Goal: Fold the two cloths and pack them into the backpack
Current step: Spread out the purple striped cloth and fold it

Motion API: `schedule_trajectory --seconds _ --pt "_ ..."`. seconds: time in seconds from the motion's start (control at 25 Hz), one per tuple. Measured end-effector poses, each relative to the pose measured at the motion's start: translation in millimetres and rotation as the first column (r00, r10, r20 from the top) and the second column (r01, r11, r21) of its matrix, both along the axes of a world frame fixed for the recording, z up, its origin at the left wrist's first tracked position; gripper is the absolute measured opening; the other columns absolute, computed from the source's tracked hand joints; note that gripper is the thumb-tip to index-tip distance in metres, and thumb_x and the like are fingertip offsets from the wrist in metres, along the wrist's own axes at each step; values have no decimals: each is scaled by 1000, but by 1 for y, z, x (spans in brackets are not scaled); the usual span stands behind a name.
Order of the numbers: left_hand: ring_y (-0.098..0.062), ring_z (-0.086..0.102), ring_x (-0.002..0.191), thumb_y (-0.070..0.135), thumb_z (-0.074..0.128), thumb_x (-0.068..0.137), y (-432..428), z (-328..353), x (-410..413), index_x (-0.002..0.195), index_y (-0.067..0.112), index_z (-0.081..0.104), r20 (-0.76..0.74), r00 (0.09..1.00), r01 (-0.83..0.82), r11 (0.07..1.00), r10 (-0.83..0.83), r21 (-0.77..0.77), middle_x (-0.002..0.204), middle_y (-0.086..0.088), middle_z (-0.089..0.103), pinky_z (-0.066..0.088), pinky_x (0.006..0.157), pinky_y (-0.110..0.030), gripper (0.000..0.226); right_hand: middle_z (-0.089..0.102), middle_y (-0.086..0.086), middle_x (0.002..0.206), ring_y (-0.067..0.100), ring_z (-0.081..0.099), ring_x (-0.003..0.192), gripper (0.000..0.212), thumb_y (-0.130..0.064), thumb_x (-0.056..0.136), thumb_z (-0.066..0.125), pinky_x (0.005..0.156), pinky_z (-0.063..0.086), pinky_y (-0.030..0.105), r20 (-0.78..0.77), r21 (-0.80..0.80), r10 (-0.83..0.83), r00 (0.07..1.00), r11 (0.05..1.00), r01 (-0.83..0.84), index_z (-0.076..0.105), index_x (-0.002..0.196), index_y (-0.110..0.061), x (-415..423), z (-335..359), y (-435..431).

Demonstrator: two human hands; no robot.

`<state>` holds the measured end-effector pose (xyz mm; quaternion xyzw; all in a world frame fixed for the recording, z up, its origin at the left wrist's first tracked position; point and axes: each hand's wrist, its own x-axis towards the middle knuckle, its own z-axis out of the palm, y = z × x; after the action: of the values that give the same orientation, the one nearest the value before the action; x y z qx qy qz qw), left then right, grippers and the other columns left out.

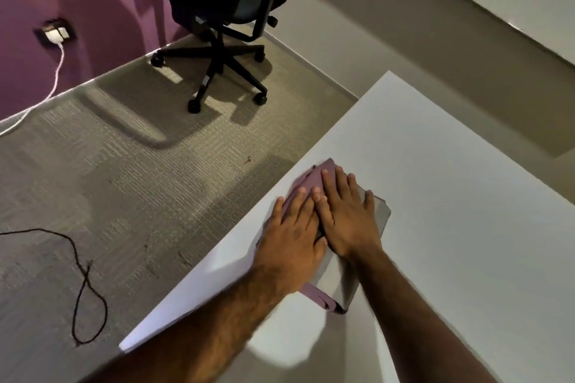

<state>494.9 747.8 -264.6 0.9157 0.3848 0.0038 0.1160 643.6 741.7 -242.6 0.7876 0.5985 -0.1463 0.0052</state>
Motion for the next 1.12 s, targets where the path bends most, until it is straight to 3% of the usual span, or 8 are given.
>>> schedule_trajectory --seconds 0.12,0.24,0.36,0.48,0.6,0.8,1.12 --pt "-24 -11 157 44 -6 94 14 9 1 163 14 1 49 998 27 1000 -27 -8 171 -6 -1 1 126 -50 75 -14 -4 169 22 -12 156 67 -63 101 -4 122 -6 60 48 22 -36 998 999 35 -7 161 -34 1 8 -1" --pt "-23 -2 158 47 -1 98 48 0 5 163 20 9 142 988 67 998 -63 -22 171 -3 -2 10 127 -47 72 -2 3 170 27 -6 157 63 -52 104 3 123 -2 59 118 156 -296 948 948 277 7 162 -27 -10 12 -17" --pt "-24 -8 157 52 -1 96 50 -12 16 163 22 6 189 977 121 987 -100 -105 170 -3 -8 9 127 -45 73 1 5 171 28 -5 157 62 -45 104 7 123 0 60 76 128 -426 902 901 414 9 162 -24 -22 -2 -43" --pt "-25 -18 155 54 -7 94 22 -13 30 162 23 -7 146 983 128 985 -111 -114 168 -3 -20 -4 126 -40 75 3 5 170 27 -4 157 68 -48 99 -1 123 -2 60 105 112 -440 892 896 429 9 163 -25 -6 -9 -66" --pt "-27 -24 153 56 -12 94 -12 -11 69 160 23 -17 156 979 154 981 -135 -114 166 -5 -26 -7 125 -42 74 6 5 170 25 0 157 67 -48 100 2 122 -1 61 148 119 -461 875 887 447 12 162 -25 29 -8 -104" --pt "-30 -16 155 54 -12 95 -99 -9 161 162 18 -10 192 960 231 966 -206 -117 168 -9 -19 -2 127 -47 76 5 2 170 22 0 157 67 -49 100 0 123 1 61 176 95 -540 823 841 532 7 162 -26 113 -6 -198" --pt "-30 -9 157 54 -4 101 -195 -10 273 163 19 -6 74 958 282 958 -278 -49 170 -9 -13 5 126 -52 71 12 3 170 24 5 157 64 -48 104 10 123 5 61 195 121 -608 769 793 597 15 162 -23 218 -10 -300"
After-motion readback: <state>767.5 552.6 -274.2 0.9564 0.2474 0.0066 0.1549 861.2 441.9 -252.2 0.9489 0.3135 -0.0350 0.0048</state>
